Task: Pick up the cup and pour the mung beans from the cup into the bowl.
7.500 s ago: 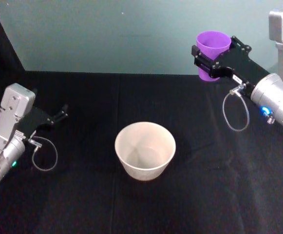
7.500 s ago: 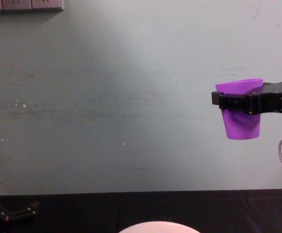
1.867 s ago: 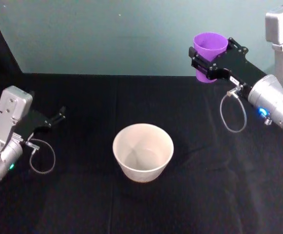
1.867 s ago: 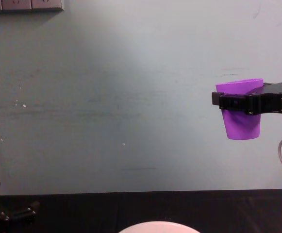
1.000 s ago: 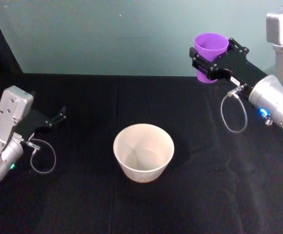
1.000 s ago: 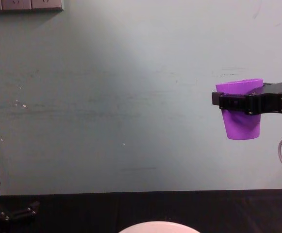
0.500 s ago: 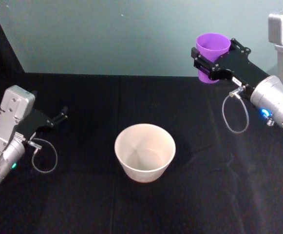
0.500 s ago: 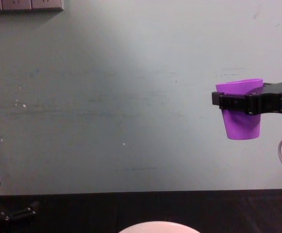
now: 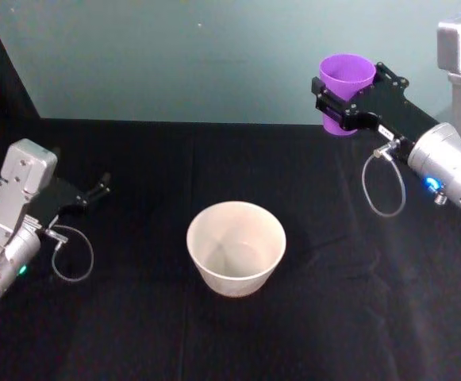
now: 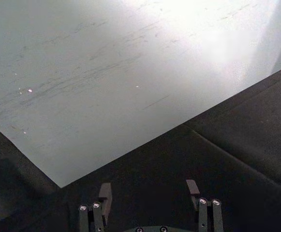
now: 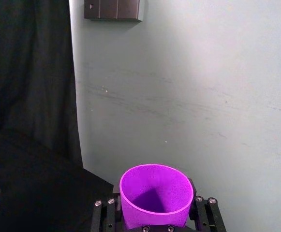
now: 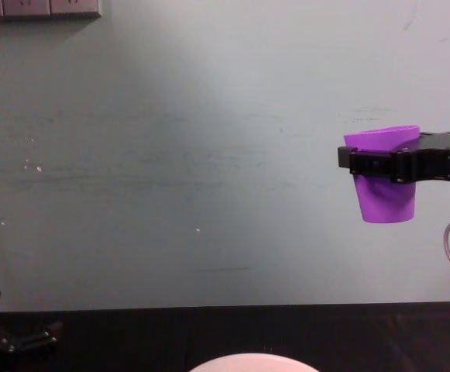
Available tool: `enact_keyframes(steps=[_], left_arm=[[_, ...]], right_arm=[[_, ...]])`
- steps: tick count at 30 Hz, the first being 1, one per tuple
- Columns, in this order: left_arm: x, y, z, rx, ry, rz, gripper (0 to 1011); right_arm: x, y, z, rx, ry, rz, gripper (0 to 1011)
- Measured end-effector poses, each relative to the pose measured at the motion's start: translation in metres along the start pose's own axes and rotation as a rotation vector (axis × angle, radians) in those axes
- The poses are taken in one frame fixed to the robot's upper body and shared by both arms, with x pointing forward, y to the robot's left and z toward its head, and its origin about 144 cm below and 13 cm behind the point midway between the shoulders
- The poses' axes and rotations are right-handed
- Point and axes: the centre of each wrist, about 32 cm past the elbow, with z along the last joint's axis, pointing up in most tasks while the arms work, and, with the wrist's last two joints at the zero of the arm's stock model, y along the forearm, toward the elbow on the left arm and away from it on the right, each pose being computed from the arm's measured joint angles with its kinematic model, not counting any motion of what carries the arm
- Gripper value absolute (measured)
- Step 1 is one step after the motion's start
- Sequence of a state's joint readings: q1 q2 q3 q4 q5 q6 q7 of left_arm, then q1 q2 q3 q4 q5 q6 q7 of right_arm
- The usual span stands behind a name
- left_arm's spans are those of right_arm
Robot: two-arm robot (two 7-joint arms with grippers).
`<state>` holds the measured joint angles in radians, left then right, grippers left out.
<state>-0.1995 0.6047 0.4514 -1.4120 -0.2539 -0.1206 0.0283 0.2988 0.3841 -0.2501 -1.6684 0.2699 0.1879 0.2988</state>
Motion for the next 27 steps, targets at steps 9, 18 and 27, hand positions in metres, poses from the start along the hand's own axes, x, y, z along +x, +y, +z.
enact_keyframes(steps=[9,18,27], left_arm=[[0.0,0.0,0.0,0.0,0.0,0.0,1000],[0.0,0.0,0.0,0.0,0.0,0.0,1000],[0.0,0.0,0.0,0.0,0.0,0.0,1000]], right_arm=[[0.003,0.016,-0.009,0.018,-0.02,0.017,751],[-0.003,0.031,-0.029,0.019,-0.098,0.05,750],[-0.011,0.031,-0.043,0.025,-0.31,0.11,750]])
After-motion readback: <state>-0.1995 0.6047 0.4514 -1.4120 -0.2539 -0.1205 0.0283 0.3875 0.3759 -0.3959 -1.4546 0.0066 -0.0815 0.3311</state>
